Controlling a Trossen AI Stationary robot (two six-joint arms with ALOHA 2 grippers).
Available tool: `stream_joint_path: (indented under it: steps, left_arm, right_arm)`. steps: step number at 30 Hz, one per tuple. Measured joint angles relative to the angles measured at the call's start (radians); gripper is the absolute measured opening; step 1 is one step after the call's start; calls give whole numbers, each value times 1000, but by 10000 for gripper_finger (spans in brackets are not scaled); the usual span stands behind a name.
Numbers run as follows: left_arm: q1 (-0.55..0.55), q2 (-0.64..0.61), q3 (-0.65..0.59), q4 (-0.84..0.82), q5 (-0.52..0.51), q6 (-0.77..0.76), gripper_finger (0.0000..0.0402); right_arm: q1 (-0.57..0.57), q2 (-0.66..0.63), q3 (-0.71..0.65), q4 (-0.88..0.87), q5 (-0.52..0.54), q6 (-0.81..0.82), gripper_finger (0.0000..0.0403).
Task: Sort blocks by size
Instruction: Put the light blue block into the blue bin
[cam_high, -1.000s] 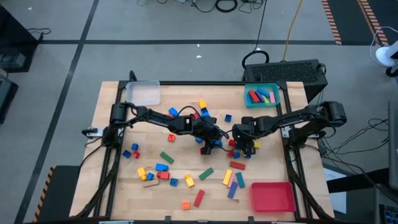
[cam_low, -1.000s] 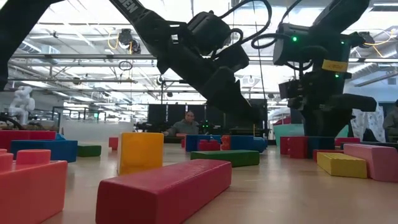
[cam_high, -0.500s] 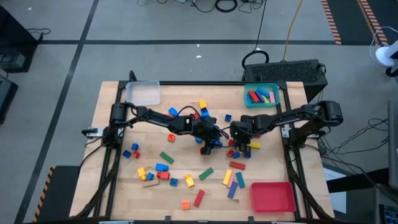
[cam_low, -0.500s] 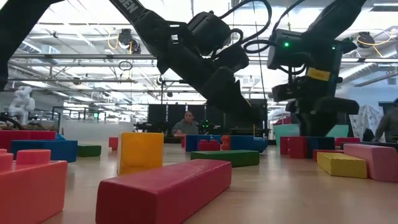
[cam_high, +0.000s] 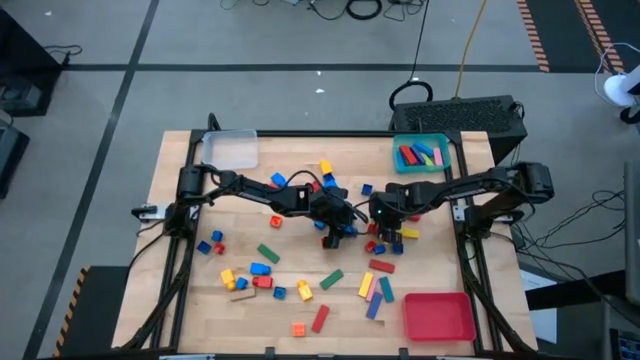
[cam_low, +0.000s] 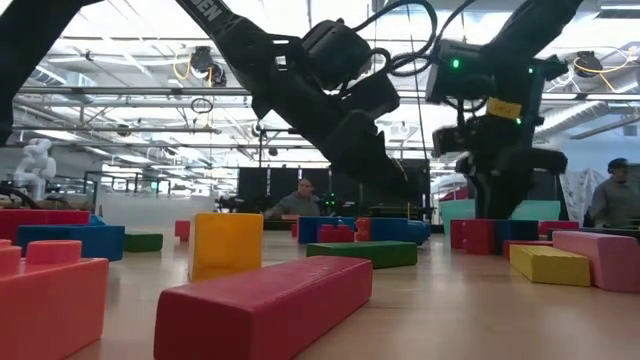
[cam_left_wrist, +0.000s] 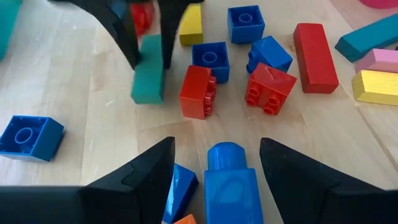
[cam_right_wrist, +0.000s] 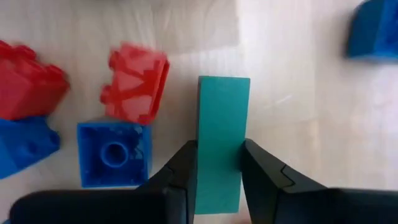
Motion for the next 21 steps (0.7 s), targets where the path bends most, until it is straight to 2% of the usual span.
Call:
stream_joint_path:
  steps: [9,16,21]
  left_arm:
    - [0,-1,0,-9,-2,0,238]
    - [0,-1,0,-32,-6,-6,238]
    - [0,-1,0,-40,-41,-45,238]
  right_arm:
    - [-79,-127,10,-73,107,75,80]
    - [-184,-227,11,-65,117,168,80]
    - [-262,-272,11,-76,214,258,81]
